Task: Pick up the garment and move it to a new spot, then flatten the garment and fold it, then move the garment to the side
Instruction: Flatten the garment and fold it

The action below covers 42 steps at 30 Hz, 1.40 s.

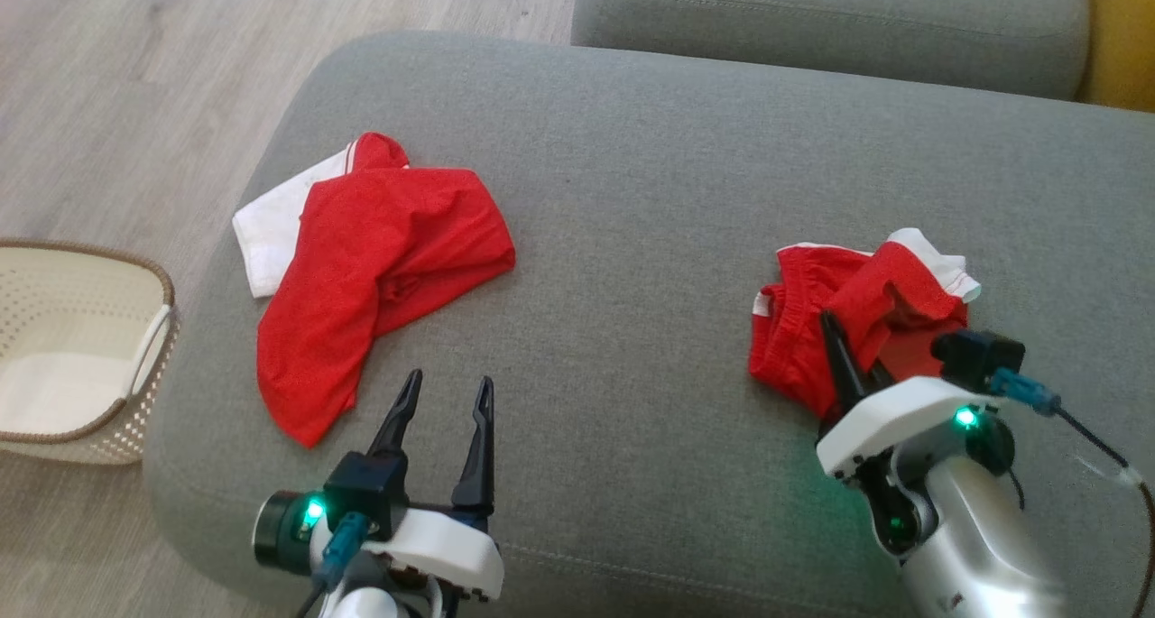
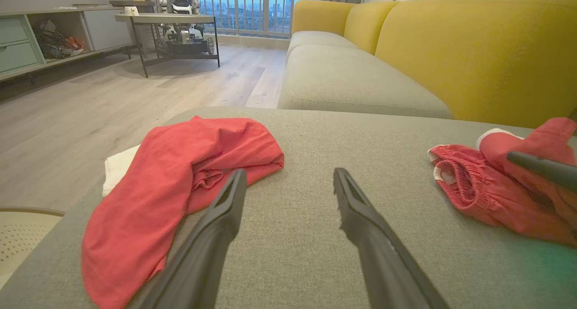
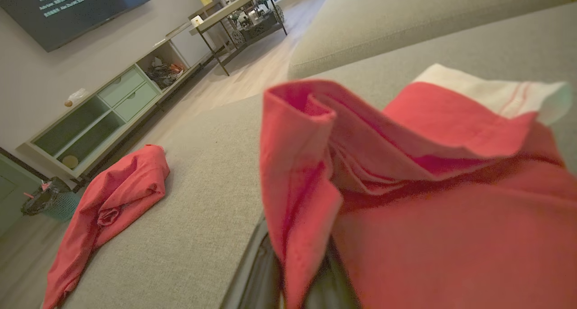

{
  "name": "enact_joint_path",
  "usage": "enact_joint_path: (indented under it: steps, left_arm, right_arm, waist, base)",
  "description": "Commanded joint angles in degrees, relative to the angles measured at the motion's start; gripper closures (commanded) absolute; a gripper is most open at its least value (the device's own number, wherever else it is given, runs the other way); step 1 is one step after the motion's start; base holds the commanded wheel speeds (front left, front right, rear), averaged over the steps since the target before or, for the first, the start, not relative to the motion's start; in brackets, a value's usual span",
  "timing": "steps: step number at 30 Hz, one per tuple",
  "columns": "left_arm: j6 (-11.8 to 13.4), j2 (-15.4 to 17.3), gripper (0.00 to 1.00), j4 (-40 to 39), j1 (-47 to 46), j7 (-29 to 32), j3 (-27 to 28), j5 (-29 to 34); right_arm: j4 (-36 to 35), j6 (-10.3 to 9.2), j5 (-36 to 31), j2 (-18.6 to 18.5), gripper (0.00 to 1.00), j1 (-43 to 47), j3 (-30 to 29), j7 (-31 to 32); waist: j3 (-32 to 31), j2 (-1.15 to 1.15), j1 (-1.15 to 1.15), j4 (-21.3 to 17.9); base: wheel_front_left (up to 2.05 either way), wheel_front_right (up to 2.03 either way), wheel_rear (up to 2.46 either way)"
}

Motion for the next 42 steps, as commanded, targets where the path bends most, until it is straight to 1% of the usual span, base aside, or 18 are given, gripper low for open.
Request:
enact_joint_path:
  steps: [1,3,4,7,8,9,10,15,25,29,33,36,42]
  left_arm:
    - [0.18,-0.07,0.0,-1.68,-2.0,-0.7,1.44,-0.41]
    - [0.33,-0.07,0.0,-1.77,-2.03,-0.7,1.29,-0.53]
    - [0.33,-0.07,0.0,-1.77,-2.03,-0.7,1.29,-0.53]
    - [0.38,-0.07,0.0,-1.98,-2.23,-0.7,1.19,-0.64]
    - [0.39,-0.07,0.0,-1.99,-2.34,-0.7,1.14,-0.68]
    - [0.39,-0.07,0.0,-2.0,-2.45,-0.7,1.1,-0.73]
    - [0.4,-0.07,0.0,-2.0,-2.57,-0.7,1.07,-0.79]
    - [0.53,-0.07,0.0,-1.85,-2.93,-0.7,0.87,-1.08]
    - [0.83,-0.07,0.0,-1.69,-3.71,-0.7,0.35,-1.66]
    - [0.91,-0.07,0.0,-1.73,-4.09,-0.7,-0.13,-1.96]
    - [0.93,-0.07,0.0,-1.49,-4.24,-0.7,-0.34,-2.09]
    - [1.06,-0.07,0.0,-1.18,-4.16,-0.7,-0.02,-2.01]
    - [1.11,-0.07,0.0,-1.03,-3.62,-0.7,0.84,-1.54]
  right_arm:
    - [-1.53,0.0,-0.92,0.33,1.0,-3.31,1.22,-0.97]
    - [-0.17,0.0,-3.13,0.33,1.0,-3.94,2.02,-1.88]
    - [-0.17,0.0,-3.13,0.33,1.0,-3.94,2.02,-1.88]
    - [2.17,0.0,-7.01,0.33,1.0,-4.55,2.85,-2.35]
    - [3.12,0.0,-8.13,0.33,0.94,-4.79,2.93,-2.44]
    - [4.14,0.0,-9.24,0.33,0.49,-5.04,3.05,-2.49]
    - [4.99,0.0,-10.34,0.33,0.0,-5.36,3.14,-2.56]
    - [7.53,0.0,-15.51,0.3,0.0,-6.84,4.3,-2.92]
    - [8.01,0.0,-26.17,-0.96,0.0,-8.03,9.89,-3.21]
    - [8.97,0.0,-29.42,-1.21,0.0,-8.93,10.87,-3.22]
    - [11.05,0.0,-30.87,-1.02,0.0,-9.65,9.45,-3.21]
    - [12.99,0.0,-30.18,-0.56,0.0,-9.88,7.74,-3.21]
    - [11.37,0.0,-28.29,-0.15,0.0,-9.28,6.43,-3.22]
  waist:
    - [0.11,0.0,0.0,0.14]
    - [0.48,0.0,0.0,0.46]
    - [0.48,0.0,0.0,0.46]
    - [1.19,0.0,0.0,0.66]
    - [1.39,0.0,0.0,0.72]
    - [1.62,0.0,0.0,0.78]
    - [1.84,0.0,0.0,0.82]
    - [2.54,0.0,0.0,0.95]
    - [3.61,0.0,0.0,1.09]
    - [4.08,0.0,0.0,1.24]
    - [4.05,0.0,0.0,1.48]
    - [3.5,0.0,0.0,1.28]
    - [2.01,0.0,0.0,-0.34]
  base:
    - [0.0,0.0,0.0]
    - [0.0,0.0,0.0]
    - [0.0,0.0,0.0]
    - [0.0,0.0,0.0]
    - [0.0,0.0,0.0]
    - [0.0,0.0,0.0]
    - [0.0,0.0,0.0]
    - [0.0,0.0,0.0]
    - [0.0,0.0,0.0]
    - [0.0,0.0,0.0]
    - [0.0,0.0,0.0]
    - [0.0,0.0,0.0]
    - [0.0,0.0,0.0]
